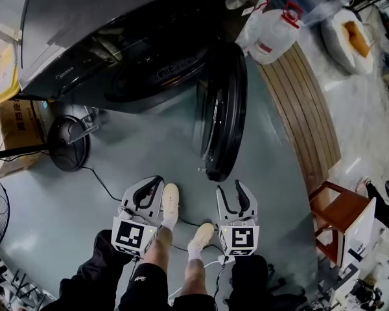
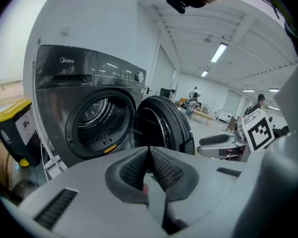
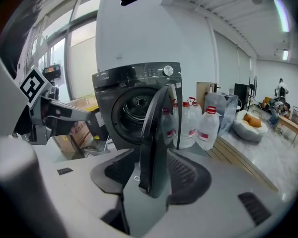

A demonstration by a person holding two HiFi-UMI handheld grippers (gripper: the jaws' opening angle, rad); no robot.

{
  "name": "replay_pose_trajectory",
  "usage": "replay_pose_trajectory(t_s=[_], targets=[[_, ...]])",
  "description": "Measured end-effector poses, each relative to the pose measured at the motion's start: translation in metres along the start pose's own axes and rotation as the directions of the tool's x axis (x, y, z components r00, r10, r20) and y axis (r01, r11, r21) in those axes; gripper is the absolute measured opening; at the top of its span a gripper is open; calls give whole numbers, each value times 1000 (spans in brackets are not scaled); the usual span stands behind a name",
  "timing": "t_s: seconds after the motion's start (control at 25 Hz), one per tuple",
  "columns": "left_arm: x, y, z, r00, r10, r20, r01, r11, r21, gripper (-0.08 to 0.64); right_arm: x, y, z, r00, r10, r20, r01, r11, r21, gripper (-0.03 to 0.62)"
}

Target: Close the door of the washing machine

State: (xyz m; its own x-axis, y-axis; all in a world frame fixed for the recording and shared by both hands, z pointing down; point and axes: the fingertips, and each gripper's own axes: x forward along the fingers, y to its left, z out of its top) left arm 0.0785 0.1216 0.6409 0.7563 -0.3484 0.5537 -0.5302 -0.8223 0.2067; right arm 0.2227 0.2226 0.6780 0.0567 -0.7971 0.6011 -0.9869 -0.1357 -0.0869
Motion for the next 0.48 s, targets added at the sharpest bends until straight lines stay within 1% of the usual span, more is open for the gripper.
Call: replay_pose_trajectory(t_s=[0.12,0.24,0.32,0.4,0.44,0.48], targets=[[2,5,-2,999,16,31,-16,1000,-25,31,11,1,-8,1000,9,-24,-10,1000,-8,225],[0,9,-8,1000,21,-5,-22,999,-25,31,18,-1,-11,999,11,-43,-12,1000,-15,225],[-2,13,-11,999,22,-25,-23,999,-31,31,24,-1,-11,999,12,-53,-13,1000,-23,214],[-3,16,-14,999,21,-30,-22,999,-38,31,28,-1,-10,998,5,-60,-6,1000,-27,168],[-4,17,-15,999,22,-27,-23,999,-42,31,29,-2,-9,998,1,-62,-2,1000,-25,109],[-4,18,-15,999,26,-19,-27,998,-49,31,29,-3,-9,998,1,-62,-3,1000,-20,86]])
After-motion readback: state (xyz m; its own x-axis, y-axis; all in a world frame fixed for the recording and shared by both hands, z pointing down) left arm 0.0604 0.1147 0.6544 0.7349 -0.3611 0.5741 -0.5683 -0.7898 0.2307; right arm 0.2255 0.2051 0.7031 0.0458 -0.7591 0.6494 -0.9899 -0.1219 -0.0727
